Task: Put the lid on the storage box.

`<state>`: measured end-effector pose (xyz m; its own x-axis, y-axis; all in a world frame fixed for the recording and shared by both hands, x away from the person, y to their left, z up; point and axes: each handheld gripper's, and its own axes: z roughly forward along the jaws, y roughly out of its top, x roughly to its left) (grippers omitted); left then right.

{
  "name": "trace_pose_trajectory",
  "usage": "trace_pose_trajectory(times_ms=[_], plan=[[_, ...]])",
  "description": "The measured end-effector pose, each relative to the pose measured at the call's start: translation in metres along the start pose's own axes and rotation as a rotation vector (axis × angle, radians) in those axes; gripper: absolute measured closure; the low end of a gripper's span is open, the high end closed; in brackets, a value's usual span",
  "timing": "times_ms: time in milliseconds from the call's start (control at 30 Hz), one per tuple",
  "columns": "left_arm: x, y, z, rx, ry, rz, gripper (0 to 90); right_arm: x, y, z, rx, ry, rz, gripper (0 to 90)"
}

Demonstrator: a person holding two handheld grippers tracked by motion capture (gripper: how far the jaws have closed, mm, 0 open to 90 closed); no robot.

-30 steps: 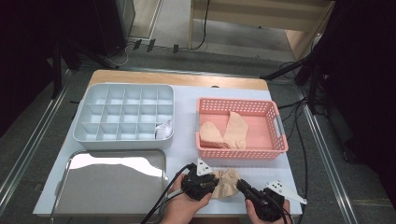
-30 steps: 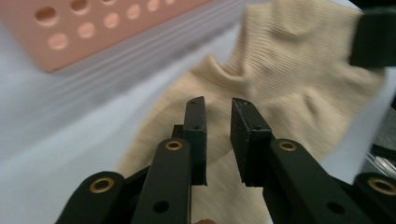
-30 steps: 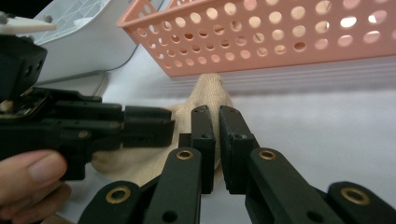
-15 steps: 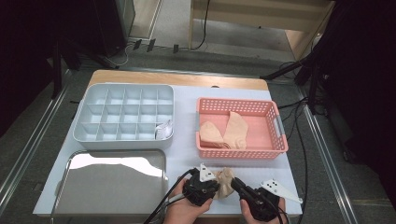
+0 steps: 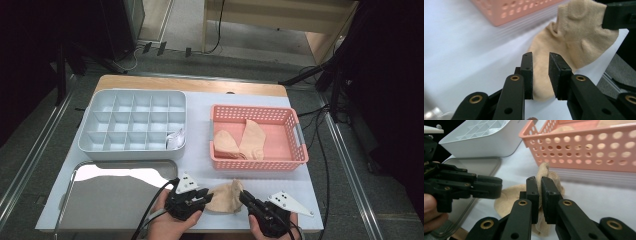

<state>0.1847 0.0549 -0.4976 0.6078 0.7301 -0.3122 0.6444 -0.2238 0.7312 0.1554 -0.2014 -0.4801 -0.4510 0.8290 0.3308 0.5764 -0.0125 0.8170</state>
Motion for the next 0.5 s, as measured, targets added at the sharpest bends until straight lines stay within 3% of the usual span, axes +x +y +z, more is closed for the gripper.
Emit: trace_pose_trajectory(times_ms=[100,233,500], plan=[[0.006,-0.003,0.002,0.027,0.001,-0.003,75.6,0.004,0.0,0.004,0.006,0.003,-0.019,85.3],[0.009,-0.007,0.012,0.07,-0.016,-0.003,87.0,0.01,0.0,0.007,0.013,0.015,-0.032,85.3],[0.01,-0.008,0.02,0.101,-0.029,-0.019,89.7,0.025,-0.006,0.022,0.054,0.05,-0.094,85.2]])
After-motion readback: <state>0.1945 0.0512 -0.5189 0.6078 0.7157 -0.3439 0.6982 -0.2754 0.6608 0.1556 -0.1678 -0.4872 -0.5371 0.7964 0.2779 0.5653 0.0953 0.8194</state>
